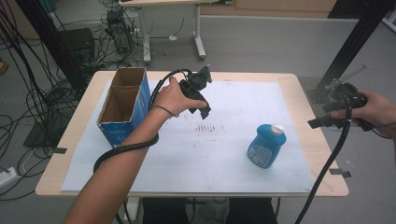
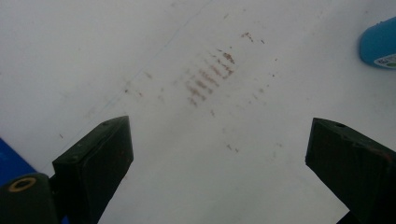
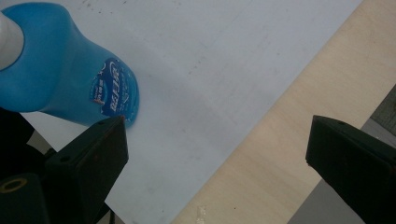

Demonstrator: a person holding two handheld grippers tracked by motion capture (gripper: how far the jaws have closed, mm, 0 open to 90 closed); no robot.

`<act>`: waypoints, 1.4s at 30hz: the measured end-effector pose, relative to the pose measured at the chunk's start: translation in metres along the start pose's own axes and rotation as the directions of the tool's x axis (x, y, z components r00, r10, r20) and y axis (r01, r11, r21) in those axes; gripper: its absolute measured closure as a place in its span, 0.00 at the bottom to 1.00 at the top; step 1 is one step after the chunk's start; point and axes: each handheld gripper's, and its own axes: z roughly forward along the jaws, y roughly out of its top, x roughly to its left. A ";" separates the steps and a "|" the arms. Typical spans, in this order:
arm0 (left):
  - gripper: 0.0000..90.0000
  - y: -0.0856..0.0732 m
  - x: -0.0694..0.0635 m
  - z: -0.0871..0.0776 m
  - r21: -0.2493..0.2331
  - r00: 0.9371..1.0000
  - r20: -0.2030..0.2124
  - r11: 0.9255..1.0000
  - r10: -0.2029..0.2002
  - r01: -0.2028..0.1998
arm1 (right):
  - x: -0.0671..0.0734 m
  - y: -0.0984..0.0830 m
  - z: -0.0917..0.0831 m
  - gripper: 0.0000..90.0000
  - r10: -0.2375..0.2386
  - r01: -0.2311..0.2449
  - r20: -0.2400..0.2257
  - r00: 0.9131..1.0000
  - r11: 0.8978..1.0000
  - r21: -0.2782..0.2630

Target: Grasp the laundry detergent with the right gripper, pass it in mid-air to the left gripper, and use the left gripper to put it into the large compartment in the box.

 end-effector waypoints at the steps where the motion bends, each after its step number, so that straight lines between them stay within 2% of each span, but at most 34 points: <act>1: 0.09 0.000 0.000 0.000 0.000 1.000 0.000 1.000 0.000 0.000 | 0.001 -0.001 0.000 0.06 0.000 0.000 -0.002 1.000 1.000 -0.002; 19: 0.09 -0.001 0.002 0.006 0.017 1.000 0.008 1.000 -0.004 0.004 | 0.021 -0.018 -0.001 0.06 -0.023 0.023 -0.002 1.000 1.000 -0.020; 42: 0.09 0.000 0.001 0.011 0.027 1.000 0.010 1.000 -0.008 0.007 | 0.039 -0.034 0.003 0.06 -0.046 0.045 -0.013 0.999 0.998 -0.033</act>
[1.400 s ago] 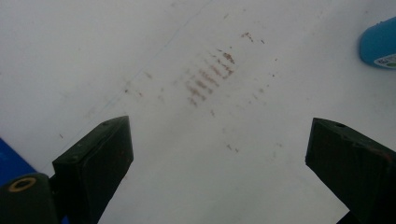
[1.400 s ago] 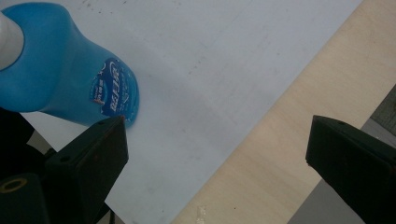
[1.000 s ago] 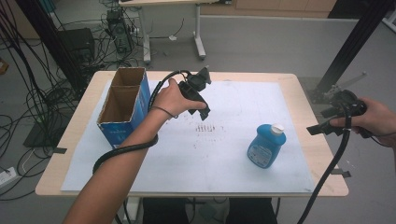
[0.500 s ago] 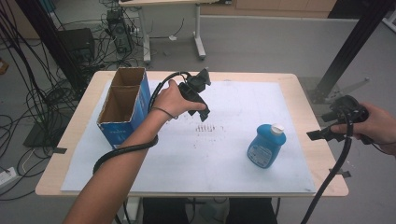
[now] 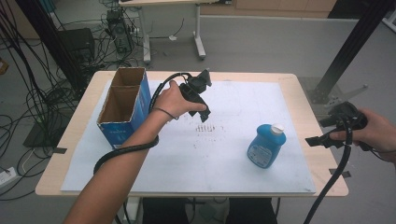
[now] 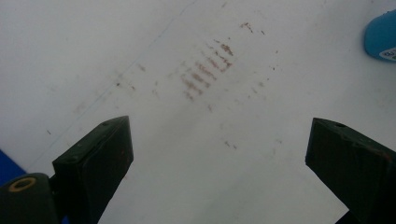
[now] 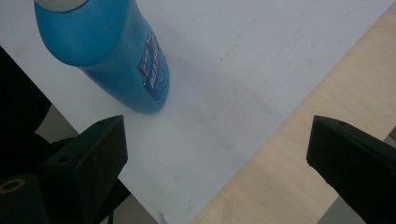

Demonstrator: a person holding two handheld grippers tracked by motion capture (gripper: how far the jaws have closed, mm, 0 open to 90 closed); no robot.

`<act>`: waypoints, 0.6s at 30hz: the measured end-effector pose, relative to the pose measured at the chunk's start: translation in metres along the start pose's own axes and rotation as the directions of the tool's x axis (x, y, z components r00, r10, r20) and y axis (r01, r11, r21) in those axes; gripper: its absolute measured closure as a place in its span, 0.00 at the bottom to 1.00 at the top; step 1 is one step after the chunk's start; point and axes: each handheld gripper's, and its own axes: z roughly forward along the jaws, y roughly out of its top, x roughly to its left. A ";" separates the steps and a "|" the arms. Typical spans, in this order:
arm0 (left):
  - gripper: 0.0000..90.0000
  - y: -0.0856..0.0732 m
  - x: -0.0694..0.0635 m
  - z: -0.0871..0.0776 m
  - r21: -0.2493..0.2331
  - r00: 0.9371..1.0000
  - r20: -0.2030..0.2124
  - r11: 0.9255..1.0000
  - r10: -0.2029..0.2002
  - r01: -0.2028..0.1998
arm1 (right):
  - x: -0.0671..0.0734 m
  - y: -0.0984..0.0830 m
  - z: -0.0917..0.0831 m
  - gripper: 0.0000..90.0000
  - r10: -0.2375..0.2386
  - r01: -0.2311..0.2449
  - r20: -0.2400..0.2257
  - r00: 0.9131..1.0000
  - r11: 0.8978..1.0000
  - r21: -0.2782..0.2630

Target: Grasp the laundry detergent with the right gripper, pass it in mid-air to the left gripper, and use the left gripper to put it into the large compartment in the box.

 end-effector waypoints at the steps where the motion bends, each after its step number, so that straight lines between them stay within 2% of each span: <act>1: 0.09 0.000 0.000 0.000 0.002 1.000 0.000 1.000 0.003 -0.003 | 0.000 0.000 0.000 0.06 -0.003 0.003 -0.002 1.000 1.000 0.000; 8: 0.09 0.001 0.000 0.004 0.007 1.000 0.002 1.000 0.002 -0.002 | 0.003 -0.004 0.005 0.06 0.007 -0.007 -0.013 1.000 1.000 -0.003; 18: 0.09 0.001 -0.001 0.002 0.005 1.000 0.000 1.000 0.004 -0.004 | 0.008 -0.008 0.013 0.06 -0.004 0.004 -0.022 1.000 1.000 -0.010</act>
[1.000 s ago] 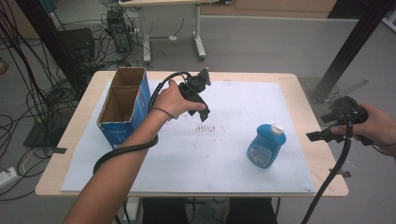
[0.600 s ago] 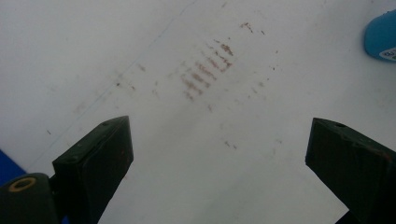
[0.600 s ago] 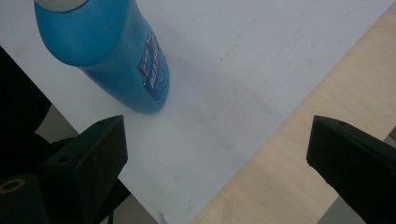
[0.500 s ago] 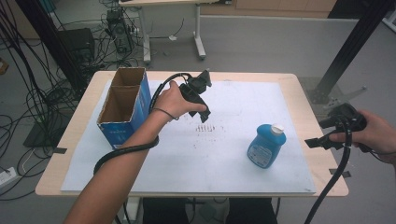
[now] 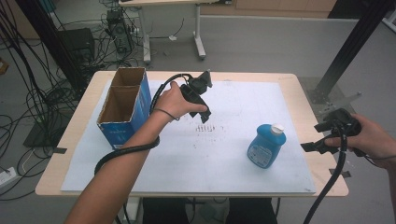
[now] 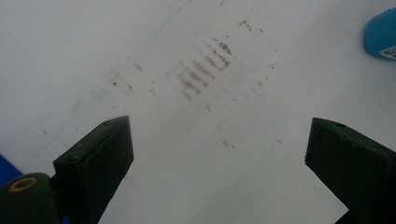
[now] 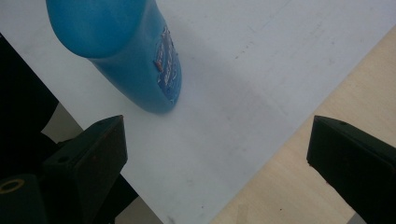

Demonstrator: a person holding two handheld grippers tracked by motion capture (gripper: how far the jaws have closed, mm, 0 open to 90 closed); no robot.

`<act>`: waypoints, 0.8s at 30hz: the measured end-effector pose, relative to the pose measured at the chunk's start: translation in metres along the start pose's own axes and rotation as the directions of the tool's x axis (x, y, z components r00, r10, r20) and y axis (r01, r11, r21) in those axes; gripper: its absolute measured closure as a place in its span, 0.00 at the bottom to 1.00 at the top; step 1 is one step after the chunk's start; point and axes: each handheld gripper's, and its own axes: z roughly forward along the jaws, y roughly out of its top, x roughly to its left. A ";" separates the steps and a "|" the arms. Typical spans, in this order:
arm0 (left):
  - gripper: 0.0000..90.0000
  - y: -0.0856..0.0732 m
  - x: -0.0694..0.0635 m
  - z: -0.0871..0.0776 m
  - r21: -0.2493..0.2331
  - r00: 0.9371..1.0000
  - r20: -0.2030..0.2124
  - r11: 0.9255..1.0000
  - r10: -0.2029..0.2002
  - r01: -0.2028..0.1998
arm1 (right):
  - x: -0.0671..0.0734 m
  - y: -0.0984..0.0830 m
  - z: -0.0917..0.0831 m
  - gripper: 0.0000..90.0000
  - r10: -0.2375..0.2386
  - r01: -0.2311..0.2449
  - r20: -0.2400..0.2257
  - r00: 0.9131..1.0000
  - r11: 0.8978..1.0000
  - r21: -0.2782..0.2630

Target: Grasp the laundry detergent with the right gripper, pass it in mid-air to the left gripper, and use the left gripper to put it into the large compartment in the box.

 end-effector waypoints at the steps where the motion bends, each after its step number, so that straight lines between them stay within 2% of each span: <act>1: 0.09 0.000 0.000 0.000 0.000 1.000 -0.001 1.000 0.002 -0.002 | 0.000 -0.001 0.001 0.06 -0.002 0.002 -0.002 1.000 1.000 -0.001; 18: 0.09 -0.002 0.000 -0.001 -0.011 1.000 0.005 1.000 -0.006 0.006 | 0.007 -0.013 0.018 0.06 0.000 0.000 -0.015 1.000 1.000 -0.021; 20: 0.09 -0.002 0.000 -0.001 -0.009 1.000 0.003 1.000 -0.007 0.007 | 0.007 -0.015 0.020 0.06 -0.017 0.017 -0.014 1.000 0.999 -0.028; 24: 0.09 -0.004 0.001 -0.001 -0.009 1.000 0.004 1.000 -0.008 0.008 | 0.008 -0.017 0.024 0.05 -0.020 0.020 -0.019 1.000 1.000 -0.024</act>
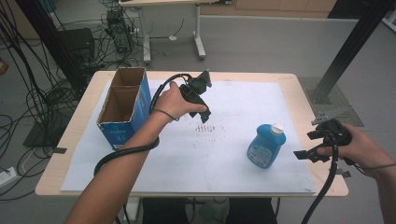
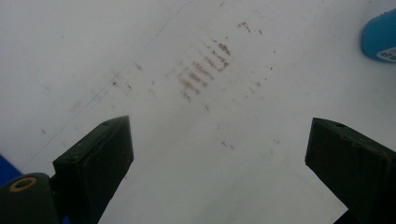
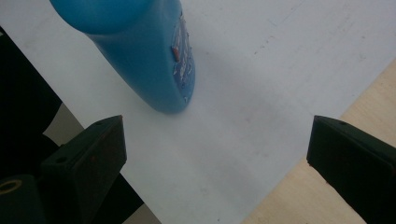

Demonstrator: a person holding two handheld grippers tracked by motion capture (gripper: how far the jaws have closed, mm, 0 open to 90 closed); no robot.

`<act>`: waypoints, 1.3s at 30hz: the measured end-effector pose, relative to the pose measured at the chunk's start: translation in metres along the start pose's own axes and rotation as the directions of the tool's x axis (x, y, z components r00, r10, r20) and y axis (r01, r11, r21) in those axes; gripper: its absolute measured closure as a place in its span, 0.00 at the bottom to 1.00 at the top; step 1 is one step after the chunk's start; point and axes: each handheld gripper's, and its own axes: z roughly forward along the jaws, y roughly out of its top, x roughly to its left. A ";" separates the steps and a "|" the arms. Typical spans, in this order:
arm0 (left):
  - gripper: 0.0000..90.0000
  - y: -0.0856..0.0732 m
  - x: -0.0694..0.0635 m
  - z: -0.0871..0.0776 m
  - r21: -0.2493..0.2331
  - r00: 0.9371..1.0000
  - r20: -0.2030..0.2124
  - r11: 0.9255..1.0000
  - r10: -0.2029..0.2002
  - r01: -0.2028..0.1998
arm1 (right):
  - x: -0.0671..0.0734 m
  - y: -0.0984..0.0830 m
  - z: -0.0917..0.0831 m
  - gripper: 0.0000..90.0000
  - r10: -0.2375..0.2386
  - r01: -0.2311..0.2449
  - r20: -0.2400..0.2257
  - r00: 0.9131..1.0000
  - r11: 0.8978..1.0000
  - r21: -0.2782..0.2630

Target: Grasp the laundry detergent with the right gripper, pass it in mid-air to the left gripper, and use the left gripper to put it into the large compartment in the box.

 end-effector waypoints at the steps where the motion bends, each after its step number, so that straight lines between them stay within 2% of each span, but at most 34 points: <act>1: 0.09 -0.001 0.000 0.000 -0.001 1.000 0.003 1.000 -0.003 0.003 | 0.000 0.000 0.001 0.05 -0.001 0.001 0.000 1.000 1.000 -0.001; 7: 0.09 -0.002 0.001 0.000 0.001 1.000 0.001 1.000 -0.005 0.005 | 0.002 -0.002 0.006 0.05 0.000 0.000 -0.007 1.000 1.000 0.008; 8: 0.09 -0.002 0.001 0.000 0.001 1.000 0.003 1.000 -0.005 0.005 | 0.003 -0.002 0.007 0.05 0.018 -0.018 -0.010 1.000 1.000 0.014; 23: 0.09 -0.003 0.000 0.001 0.004 1.000 -0.001 1.000 -0.004 0.004 | 0.005 -0.007 0.018 0.05 0.020 -0.020 -0.025 0.999 1.000 0.017; 39: 0.09 -0.004 0.001 0.005 0.008 1.000 0.001 1.000 -0.007 0.007 | 0.008 -0.023 0.033 0.05 0.035 -0.035 -0.037 0.999 0.999 0.000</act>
